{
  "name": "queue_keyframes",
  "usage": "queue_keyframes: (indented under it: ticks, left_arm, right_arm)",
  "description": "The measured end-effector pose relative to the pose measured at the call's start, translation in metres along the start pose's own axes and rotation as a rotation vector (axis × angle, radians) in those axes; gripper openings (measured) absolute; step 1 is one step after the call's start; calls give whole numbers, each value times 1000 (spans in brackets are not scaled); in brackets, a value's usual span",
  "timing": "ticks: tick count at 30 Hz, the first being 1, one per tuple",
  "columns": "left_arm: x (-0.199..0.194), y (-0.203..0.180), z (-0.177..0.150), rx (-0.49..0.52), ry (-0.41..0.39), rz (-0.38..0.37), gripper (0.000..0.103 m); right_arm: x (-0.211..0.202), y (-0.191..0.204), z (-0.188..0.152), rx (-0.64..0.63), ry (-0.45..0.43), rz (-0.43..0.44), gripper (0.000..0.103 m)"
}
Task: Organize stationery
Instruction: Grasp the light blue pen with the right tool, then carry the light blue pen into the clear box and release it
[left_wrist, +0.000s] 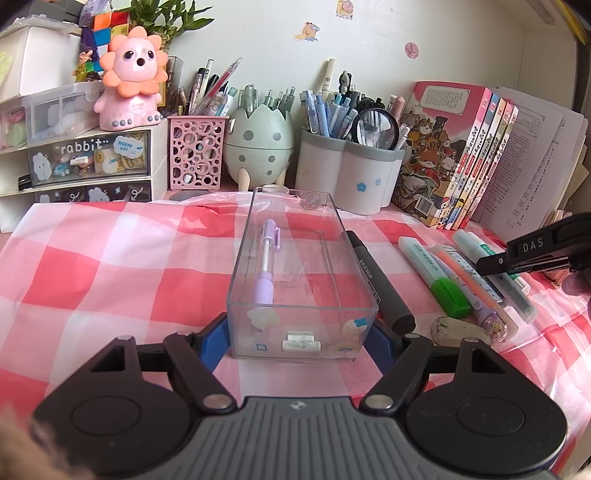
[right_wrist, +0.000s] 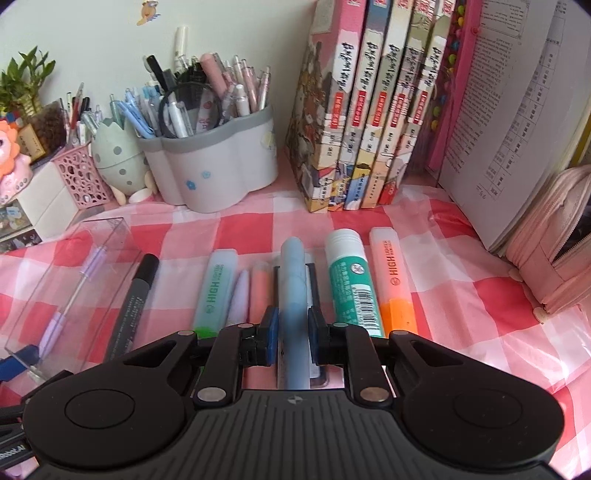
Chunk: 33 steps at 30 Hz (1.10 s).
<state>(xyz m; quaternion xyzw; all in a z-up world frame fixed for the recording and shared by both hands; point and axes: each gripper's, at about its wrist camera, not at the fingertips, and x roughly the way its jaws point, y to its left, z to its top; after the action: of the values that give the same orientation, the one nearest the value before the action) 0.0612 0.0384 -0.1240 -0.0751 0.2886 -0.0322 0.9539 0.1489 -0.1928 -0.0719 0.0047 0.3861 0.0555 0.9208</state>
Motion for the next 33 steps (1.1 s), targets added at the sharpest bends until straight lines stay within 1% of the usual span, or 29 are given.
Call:
queue_keyframes:
  ticks: [6,13,25,28,33]
  left_arm:
    - [0,0,0,0,0,0,50]
    - [0,0,0,-1,0,-1,50]
    - [-1,0,0,-6,-2,-5,50]
    - [-1,-1,-1,-9,-3,-6,50]
    - [-2,0,-1,-12,-4,-8,50]
  right_arm:
    - [-4,19,7,-12,-4,50,15]
    - [-5,49,18,-7,13,155,15]
    - [0,98,41,51,74,329,15]
    - [5,106,44,73,96,350,15]
    - [18,111,44,143,142,346,15]
